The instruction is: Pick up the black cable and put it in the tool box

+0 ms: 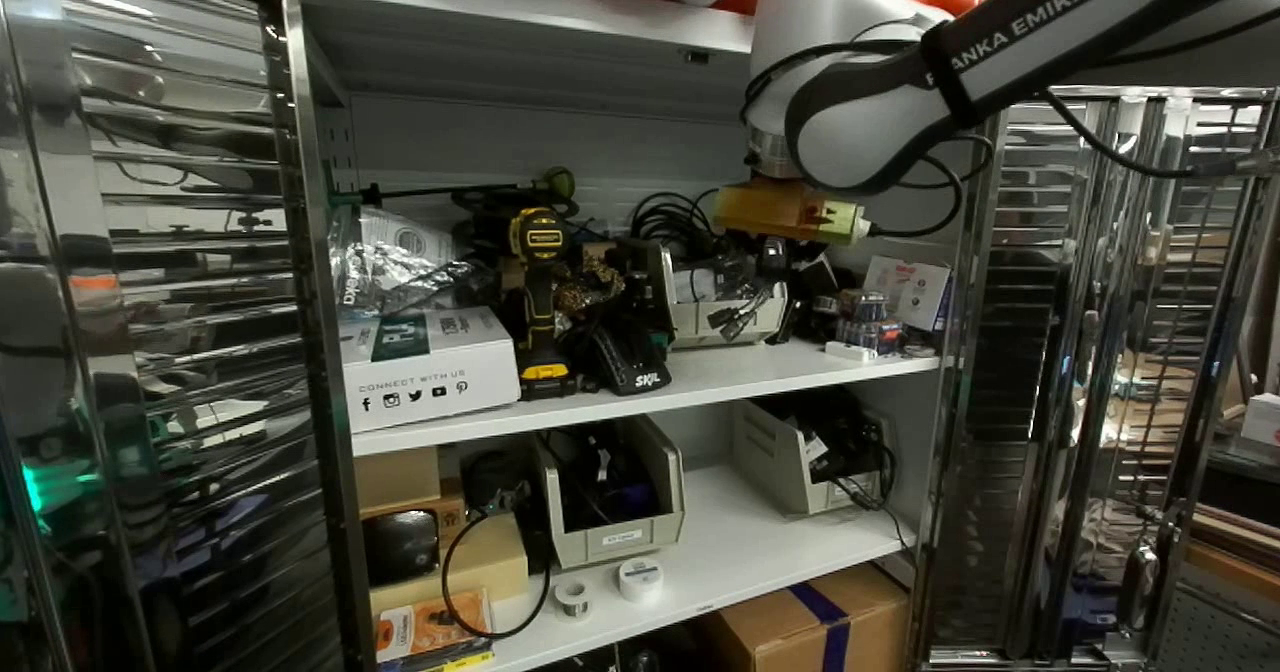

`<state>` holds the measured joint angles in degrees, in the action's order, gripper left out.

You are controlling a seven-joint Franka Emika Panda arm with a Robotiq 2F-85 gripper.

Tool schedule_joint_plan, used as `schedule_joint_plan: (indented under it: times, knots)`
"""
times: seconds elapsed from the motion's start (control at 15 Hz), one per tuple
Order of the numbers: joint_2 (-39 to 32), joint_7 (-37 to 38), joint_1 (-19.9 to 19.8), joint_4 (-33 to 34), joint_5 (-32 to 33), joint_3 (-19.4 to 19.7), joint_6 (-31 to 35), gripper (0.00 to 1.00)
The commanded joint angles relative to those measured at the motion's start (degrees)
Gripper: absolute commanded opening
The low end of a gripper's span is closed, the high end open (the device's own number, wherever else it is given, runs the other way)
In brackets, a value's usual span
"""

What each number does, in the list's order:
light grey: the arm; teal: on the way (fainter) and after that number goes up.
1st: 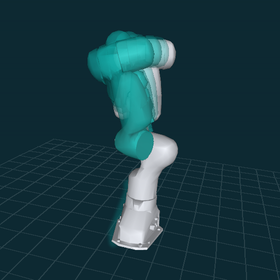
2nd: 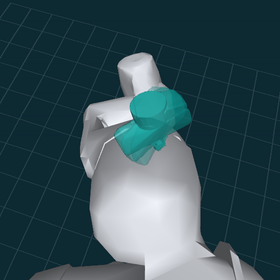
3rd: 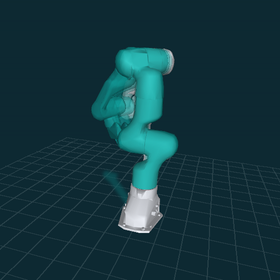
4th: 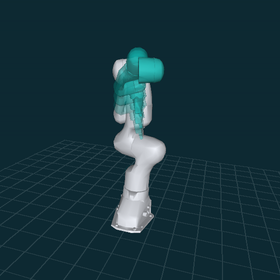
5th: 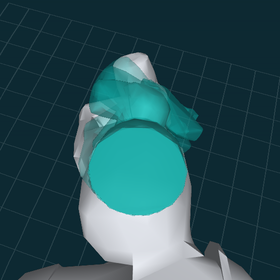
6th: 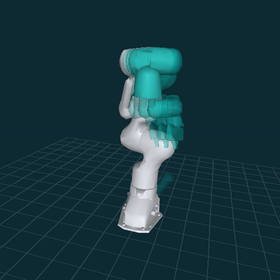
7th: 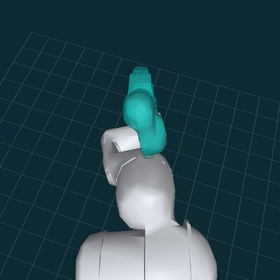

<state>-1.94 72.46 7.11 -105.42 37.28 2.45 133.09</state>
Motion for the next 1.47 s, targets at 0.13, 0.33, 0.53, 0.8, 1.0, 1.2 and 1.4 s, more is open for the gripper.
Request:
schedule_joint_plan:
  times: [0.13,0.33,0.53,0.8,1.0,1.2,1.4]
  knots:
    - [-6.2,14.4,-4.5,6.2,5.6,0.8,10.0,0.18]
    - [-11.5,19.7,-5.0,14.1,4.5,2.1,11.5,0.18]
    - [-16.7,25.4,-4.9,22.7,5.1,3.1,12.8,0.17]
    - [-23.2,27.4,-4.7,30.7,5.7,3.0,16.2,0.17]
    - [-28.6,23.8,-4.5,34.4,5.5,2.4,15.4,0.17]
    - [-32.7,20.9,-4.5,38.0,5.4,2.3,14.4,0.18]
    - [-34.3,17.6,-4.9,39.3,4.2,1.2,13.9,0.67]
